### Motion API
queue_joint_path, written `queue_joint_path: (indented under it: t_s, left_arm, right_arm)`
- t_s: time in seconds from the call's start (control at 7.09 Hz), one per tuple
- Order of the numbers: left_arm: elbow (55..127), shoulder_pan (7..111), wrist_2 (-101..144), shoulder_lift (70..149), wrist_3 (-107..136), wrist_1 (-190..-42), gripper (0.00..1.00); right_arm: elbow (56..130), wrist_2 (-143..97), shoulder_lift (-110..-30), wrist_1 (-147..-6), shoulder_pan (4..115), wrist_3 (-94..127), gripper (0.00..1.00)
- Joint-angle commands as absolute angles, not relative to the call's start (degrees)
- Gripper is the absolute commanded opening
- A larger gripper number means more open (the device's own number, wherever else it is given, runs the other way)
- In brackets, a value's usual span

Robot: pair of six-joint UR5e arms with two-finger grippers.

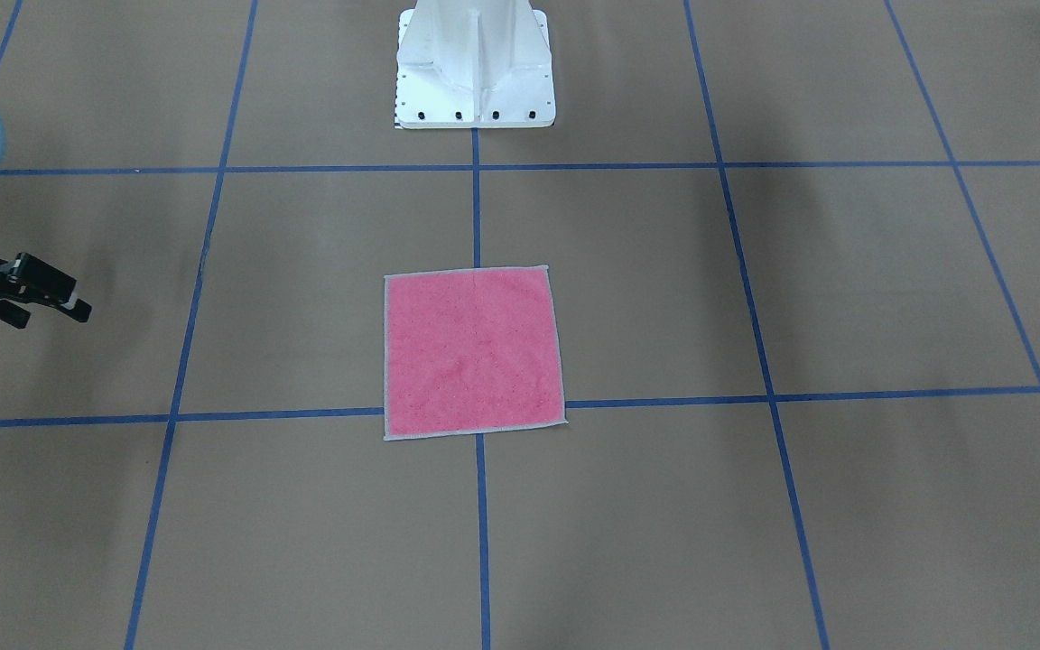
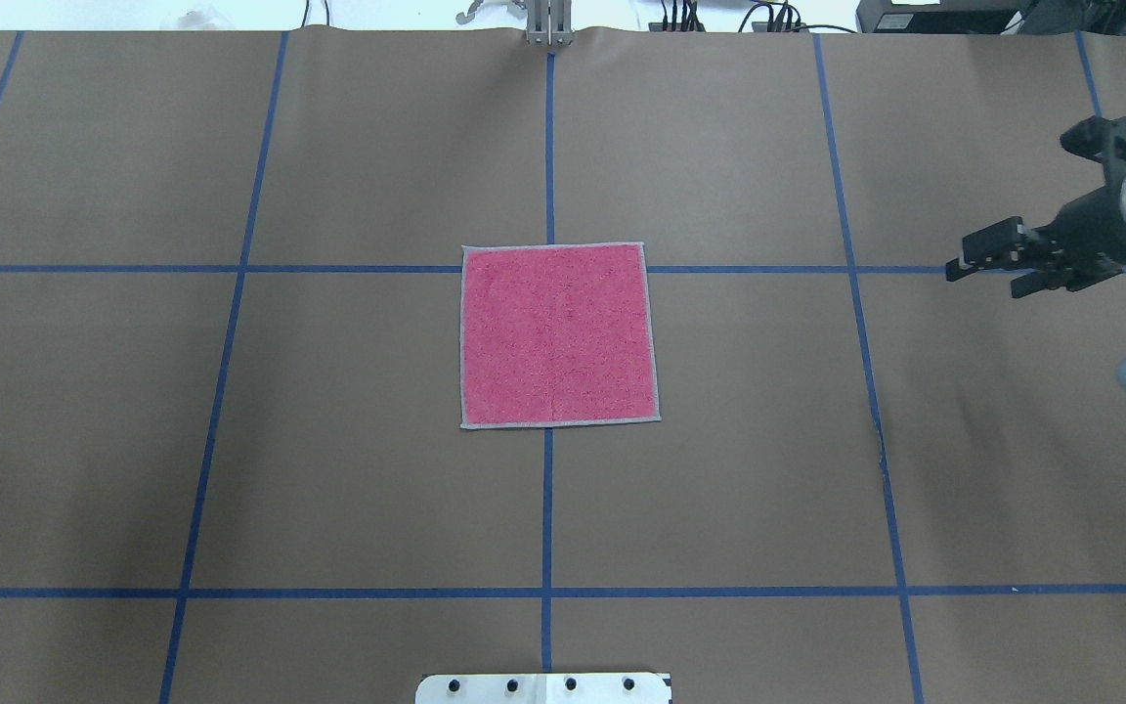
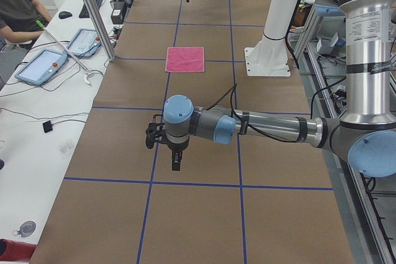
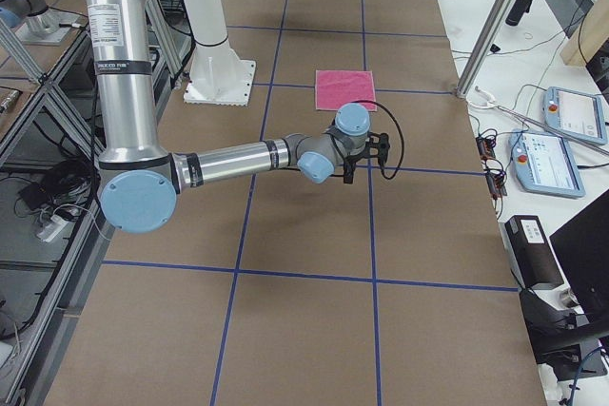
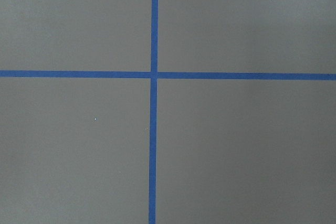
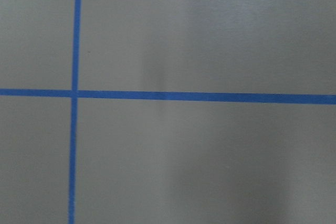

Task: Fold towel twice with both arms
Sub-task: 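Move the right gripper to the towel corner nearest the robot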

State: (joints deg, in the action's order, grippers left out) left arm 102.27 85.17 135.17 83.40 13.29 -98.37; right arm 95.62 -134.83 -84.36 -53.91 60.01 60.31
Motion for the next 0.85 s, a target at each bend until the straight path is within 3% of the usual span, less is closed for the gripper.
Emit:
queue_joint_path:
  t_s: [0.0, 0.42, 0.71]
  left_arm:
    - [103.27, 85.17, 135.17, 84.80, 13.97, -98.35, 1.00]
    - [103.54, 81.75, 136.93, 89.81, 21.94, -99.93, 1.00]
    - [103.54, 76.74, 136.84, 92.37, 30.22, -101.50, 1.00]
  right_arm:
    - [96.59, -128.62, -78.34, -53.52, 51.19, 77.35, 1.00]
    - [101.67, -115.43, -74.27, -54.05, 37.39, 96.64, 0.98]
    - [101.34, -108.14, -67.37, -64.08, 32.19, 99.92, 0.89]
